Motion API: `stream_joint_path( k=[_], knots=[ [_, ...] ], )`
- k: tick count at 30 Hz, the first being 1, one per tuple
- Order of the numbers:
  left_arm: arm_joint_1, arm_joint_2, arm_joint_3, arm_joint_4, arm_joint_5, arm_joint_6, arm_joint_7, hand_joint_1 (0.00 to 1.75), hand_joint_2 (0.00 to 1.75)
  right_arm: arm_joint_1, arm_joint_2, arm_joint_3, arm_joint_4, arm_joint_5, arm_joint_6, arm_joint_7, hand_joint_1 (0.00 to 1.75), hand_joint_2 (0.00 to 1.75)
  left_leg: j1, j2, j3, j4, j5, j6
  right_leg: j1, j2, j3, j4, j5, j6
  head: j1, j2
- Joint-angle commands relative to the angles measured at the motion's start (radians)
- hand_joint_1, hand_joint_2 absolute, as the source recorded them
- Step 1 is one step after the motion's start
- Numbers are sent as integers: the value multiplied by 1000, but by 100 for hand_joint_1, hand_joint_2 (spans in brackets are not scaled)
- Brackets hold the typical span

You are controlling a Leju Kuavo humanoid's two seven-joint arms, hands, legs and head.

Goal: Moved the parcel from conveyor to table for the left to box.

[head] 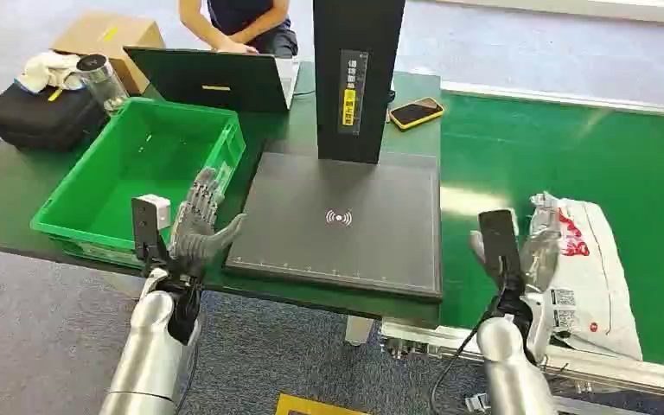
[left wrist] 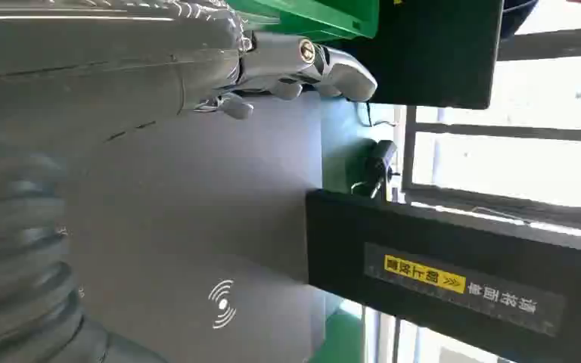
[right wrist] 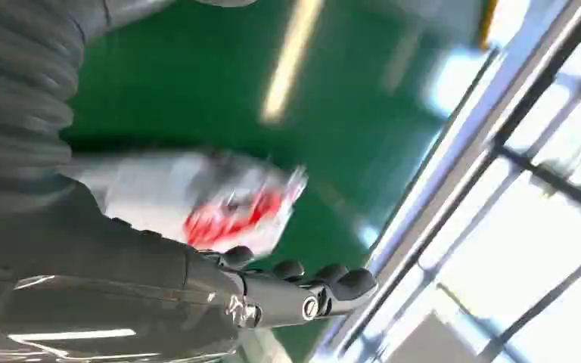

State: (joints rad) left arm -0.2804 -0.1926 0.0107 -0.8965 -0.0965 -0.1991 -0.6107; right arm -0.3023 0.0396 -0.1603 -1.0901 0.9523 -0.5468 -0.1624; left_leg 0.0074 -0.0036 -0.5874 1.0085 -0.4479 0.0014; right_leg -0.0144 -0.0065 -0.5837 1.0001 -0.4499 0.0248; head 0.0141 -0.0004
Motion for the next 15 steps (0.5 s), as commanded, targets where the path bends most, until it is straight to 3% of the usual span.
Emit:
stream_joint_path(
  k=[1,11,15],
  knots=[
    [-1,8,-39,-18,8,6,23,0,175,-65,-92,-236,286,71,-68,122,0,175,1,-4,3,-2,0,0,1,-5,5,-3,-1,-1,0,0],
    [-10,13,-27,-17,11,9,39,0,175,-148,-127,-250,485,254,178,388,0,175,0,0,1,-1,-1,0,1,1,1,-1,0,-1,0,0],
    [-5,10,-20,-19,8,13,40,0,175,-163,-131,-249,543,282,268,410,0,175,0,1,2,-1,-1,0,1,1,2,-1,0,-1,0,0]
  ],
)
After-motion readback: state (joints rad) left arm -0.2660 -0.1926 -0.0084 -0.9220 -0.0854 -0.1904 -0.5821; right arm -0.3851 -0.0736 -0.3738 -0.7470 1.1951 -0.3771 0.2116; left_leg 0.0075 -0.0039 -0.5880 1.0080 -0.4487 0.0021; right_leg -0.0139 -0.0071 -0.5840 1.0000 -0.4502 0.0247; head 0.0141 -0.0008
